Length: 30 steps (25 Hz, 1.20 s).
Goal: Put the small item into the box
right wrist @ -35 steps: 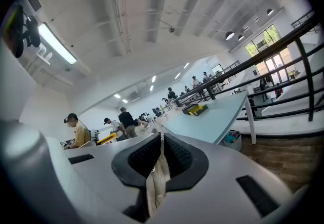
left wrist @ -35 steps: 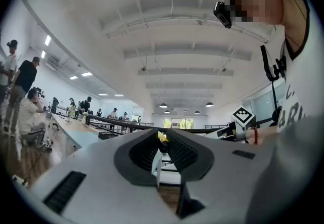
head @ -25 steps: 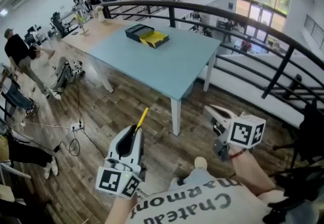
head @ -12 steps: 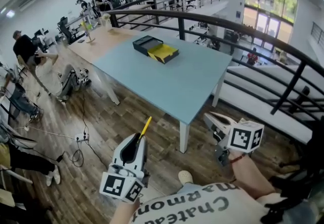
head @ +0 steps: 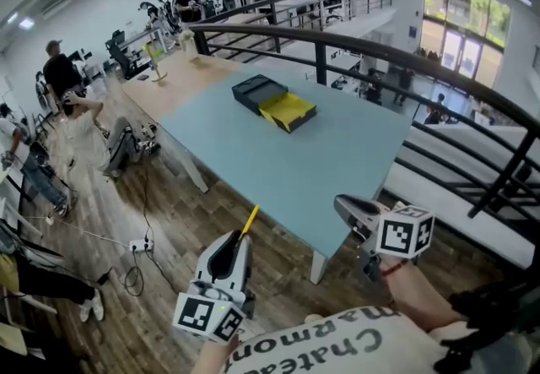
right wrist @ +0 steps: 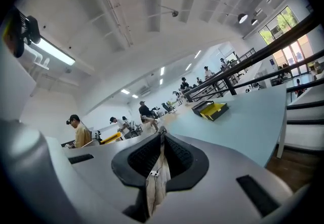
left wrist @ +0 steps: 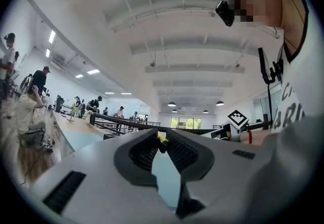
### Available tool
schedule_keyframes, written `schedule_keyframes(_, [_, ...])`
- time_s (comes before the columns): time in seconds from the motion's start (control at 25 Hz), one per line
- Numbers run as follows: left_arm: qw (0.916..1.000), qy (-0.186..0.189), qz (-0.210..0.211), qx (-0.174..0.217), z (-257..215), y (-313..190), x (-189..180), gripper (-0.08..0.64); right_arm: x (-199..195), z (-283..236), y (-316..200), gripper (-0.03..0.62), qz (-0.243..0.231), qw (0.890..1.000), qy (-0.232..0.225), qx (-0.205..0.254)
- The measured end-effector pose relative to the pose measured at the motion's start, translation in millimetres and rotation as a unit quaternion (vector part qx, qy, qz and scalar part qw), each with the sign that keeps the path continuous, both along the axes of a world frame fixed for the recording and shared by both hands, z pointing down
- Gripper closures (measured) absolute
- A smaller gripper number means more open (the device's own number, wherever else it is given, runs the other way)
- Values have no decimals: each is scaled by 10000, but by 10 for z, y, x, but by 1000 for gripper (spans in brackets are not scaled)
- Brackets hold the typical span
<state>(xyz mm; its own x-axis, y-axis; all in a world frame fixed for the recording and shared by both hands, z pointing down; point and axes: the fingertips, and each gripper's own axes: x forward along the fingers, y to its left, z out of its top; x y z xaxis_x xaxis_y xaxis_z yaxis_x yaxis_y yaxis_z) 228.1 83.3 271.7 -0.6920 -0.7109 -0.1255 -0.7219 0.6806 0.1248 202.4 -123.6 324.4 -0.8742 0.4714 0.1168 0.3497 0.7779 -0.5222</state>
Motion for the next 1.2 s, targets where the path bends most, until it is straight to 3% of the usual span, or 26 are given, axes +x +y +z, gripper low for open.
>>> schedule_keyframes(0.2, [10000,-3,-44,40,43,-146,-536,509,-540,47,-156,543,-29,10000,1,32])
schedule_keyframes(0.6, [9997,58,-145,179,100,-26,-1055,509,-1016,206,-124,543,-57,9998,148,-81])
schedule_keyframes(1.2, [9967,-116,803,28,-218,570,-2251,509,-1838,-19,463,543,905,9958,31,-127])
